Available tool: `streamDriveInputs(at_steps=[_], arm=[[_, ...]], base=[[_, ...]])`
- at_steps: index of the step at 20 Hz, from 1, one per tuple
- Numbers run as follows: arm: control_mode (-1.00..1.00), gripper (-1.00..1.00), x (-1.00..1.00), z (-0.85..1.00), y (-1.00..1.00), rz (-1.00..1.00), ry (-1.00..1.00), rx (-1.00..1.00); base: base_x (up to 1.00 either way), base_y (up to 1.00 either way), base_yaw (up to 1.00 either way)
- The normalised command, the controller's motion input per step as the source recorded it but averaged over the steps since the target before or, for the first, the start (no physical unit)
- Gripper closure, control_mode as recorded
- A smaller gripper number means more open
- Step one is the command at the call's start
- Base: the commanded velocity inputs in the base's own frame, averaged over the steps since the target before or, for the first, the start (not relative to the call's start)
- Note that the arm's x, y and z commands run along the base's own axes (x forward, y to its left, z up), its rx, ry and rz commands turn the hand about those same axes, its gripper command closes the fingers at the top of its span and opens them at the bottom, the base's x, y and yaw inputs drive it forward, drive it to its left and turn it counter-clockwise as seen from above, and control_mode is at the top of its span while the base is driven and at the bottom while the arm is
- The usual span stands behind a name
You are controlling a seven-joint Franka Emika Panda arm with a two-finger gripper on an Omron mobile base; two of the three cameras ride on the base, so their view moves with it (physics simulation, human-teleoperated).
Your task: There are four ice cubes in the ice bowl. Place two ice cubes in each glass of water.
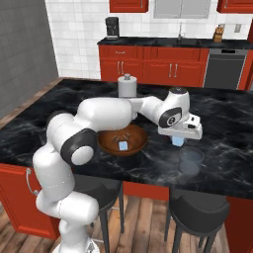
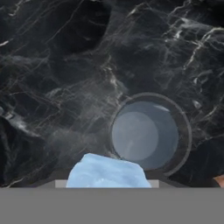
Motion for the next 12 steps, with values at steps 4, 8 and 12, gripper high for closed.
streamDriveInputs(at_steps=[4,8,12], arm=[[-1.00,1.00,0.00,0.00,-0.15,-0.05,0.00,0.05],[-1.00,1.00,0.00,-0.04,-0.25,-0.04,0.00,0.05],[-1.00,1.00,0.00,-0.14,-0.27,-0.03,0.00,0.04]], base=[[0.00,0.00,0.00],[0.00,0.00,0.00],[0.00,0.00,0.00]])
